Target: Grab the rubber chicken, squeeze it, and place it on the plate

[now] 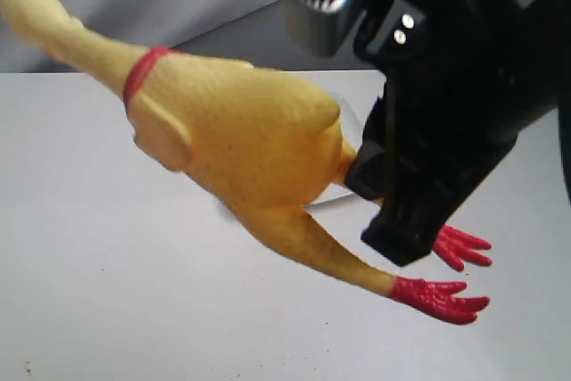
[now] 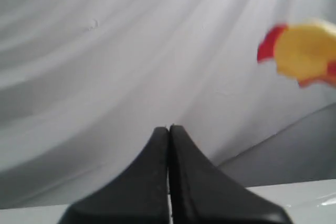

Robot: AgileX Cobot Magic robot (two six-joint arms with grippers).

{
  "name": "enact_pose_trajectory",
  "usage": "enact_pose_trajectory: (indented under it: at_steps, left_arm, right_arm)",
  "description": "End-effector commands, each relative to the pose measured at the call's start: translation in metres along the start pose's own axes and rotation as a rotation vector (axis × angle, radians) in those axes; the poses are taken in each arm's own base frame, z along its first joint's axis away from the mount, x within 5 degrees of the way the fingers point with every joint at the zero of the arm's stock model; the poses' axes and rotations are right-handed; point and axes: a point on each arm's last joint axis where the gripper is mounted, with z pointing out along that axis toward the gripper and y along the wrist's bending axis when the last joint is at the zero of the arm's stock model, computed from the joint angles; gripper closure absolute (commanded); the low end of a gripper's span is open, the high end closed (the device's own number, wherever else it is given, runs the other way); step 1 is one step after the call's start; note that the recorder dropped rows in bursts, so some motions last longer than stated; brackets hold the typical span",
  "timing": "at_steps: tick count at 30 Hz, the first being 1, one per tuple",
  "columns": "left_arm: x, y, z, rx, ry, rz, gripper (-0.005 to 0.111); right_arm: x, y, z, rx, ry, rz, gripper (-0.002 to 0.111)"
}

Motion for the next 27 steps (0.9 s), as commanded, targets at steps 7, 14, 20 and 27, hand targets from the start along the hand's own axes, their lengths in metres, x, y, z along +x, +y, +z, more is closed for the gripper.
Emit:
enact_pose_trajectory:
  at_steps: [7,14,20,27]
  left_arm:
    - [-0.023,-0.003,-0.004,0.078,-0.263,-0.366,0.106]
    - [-0.023,-0.041,-0.013,0.483,-0.254,-0.091,0.101]
    - [-0.032,-0.065,-0.014,0.827,-0.257,-0.016,0.067]
    - [-0.064,-0.073,0.023,1.076,-0.062,-0.11,0.031]
  right_arm:
    - [0.014,0.003,0.019,-0.018,0.064,-0.062,0.108]
    - [0.014,0.003,0.019,-0.018,0.064,-0.064,0.108]
    - [0.013,0.005,0.019,-0.044,0.055,-0.053,0.108]
    - [0.012,0.008,0.019,-0.069,0.047,-0.042,0.108]
